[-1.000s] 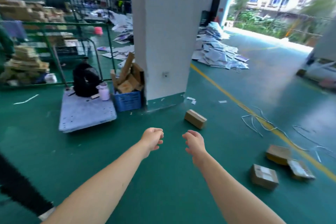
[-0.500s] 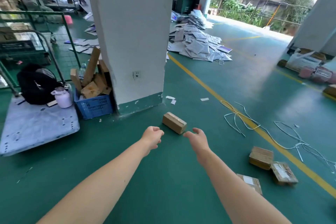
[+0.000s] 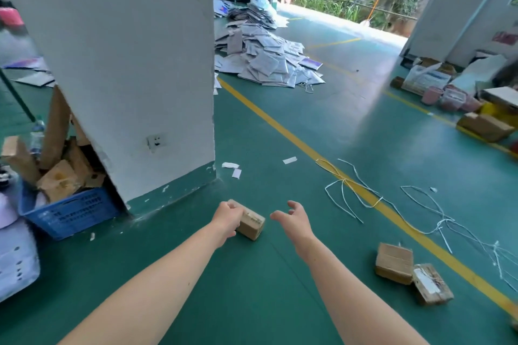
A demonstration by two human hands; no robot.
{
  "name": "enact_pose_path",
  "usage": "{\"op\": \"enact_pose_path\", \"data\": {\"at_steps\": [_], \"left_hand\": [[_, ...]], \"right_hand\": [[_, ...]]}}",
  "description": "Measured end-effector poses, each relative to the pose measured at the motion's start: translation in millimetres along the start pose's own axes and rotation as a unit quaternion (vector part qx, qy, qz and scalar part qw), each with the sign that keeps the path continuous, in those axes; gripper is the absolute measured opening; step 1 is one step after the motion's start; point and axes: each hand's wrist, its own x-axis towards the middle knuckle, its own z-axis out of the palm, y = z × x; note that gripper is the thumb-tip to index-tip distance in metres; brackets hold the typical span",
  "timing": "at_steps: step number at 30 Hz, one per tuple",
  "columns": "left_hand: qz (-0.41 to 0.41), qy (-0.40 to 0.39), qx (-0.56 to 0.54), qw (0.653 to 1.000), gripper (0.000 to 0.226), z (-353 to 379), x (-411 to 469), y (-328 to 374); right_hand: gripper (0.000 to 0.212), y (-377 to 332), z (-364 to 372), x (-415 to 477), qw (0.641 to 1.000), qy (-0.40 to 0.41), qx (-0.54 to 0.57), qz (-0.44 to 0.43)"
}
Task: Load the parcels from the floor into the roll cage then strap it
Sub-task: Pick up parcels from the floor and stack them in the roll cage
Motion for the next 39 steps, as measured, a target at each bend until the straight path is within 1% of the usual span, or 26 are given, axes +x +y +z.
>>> {"op": "enact_pose_path", "data": {"at_steps": [5, 8, 12, 14, 16, 19, 21, 22, 23, 24, 25, 26, 28, 29, 34, 39], "left_hand": [[-0.010, 0.005, 0.003, 1.000, 0.053, 7.7, 87.6, 46.9], [-0.023, 0.005, -0.003, 1.000, 0.052, 13.8, 138.6, 68.1], [-0.039, 0.024, -0.028, 0.999, 0.054, 24.5, 226.3, 99.7], [-0.066, 0.043, -0.041, 0.996, 0.051, 31.0, 271.4, 113.2], [-0.104, 0.063, -0.061, 0.991, 0.042, 37.3, 314.5, 122.1], [-0.163, 0.092, -0.096, 0.978, 0.007, 46.3, 371.8, 129.5], [-0.192, 0.107, -0.100, 0.970, 0.026, 50.7, 402.6, 126.4], [-0.206, 0.110, -0.102, 0.967, 0.031, 54.6, 423.1, 120.4], [-0.223, 0.111, -0.103, 0.963, 0.031, 58.9, 442.6, 111.8], [-0.241, 0.114, -0.113, 0.957, 0.026, 62.5, 457.0, 103.7], [-0.259, 0.115, -0.122, 0.951, 0.016, 65.3, 469.4, 98.0], [-0.270, 0.115, -0.130, 0.947, 0.018, 68.4, 488.2, 86.6], [-0.294, 0.111, -0.135, 0.940, 0.043, 73.8, 519.3, 59.1], [-0.302, 0.112, -0.132, 0.937, 0.048, 74.0, 530.7, 49.7], [-0.351, 0.107, -0.118, 0.923, 0.052, 94.2, 632.1, -54.5], [-0.388, 0.083, -0.103, 0.912, 0.051, 121.5, 701.2, -148.4]], "right_hand": [[0.076, -36.7, 0.3, 87.4, 1.000, 0.003, -0.002, 0.019], [0.076, -52.1, -0.2, 143.8, 0.999, -0.006, -0.018, 0.032], [0.074, -76.8, 1.2, 246.4, 0.998, -0.029, -0.056, 0.027], [0.074, -87.1, 3.7, 302.2, 0.994, -0.050, -0.093, 0.033], [0.074, -96.0, 6.3, 355.7, 0.988, -0.078, -0.130, 0.040], [0.074, -101.0, 14.8, 433.8, 0.973, -0.121, -0.185, 0.063], [0.075, -96.3, 20.6, 472.9, 0.964, -0.149, -0.208, 0.079], [0.076, -90.8, 24.7, 495.6, 0.958, -0.160, -0.222, 0.087], [0.076, -83.5, 30.0, 517.7, 0.951, -0.169, -0.238, 0.097], [0.077, -77.4, 34.8, 534.8, 0.946, -0.178, -0.250, 0.107], [0.077, -70.6, 39.8, 551.4, 0.941, -0.183, -0.260, 0.115], [0.078, -58.8, 47.8, 573.8, 0.937, -0.190, -0.269, 0.120], [0.079, -33.2, 64.9, 609.3, 0.925, -0.203, -0.293, 0.128], [0.079, -23.1, 72.2, 622.4, 0.920, -0.211, -0.303, 0.130], [0.077, 88.4, 125.0, 705.0, 0.889, -0.250, -0.356, 0.141], [0.079, 200.6, 163.6, 753.9, 0.879, -0.255, -0.367, 0.166]]}}
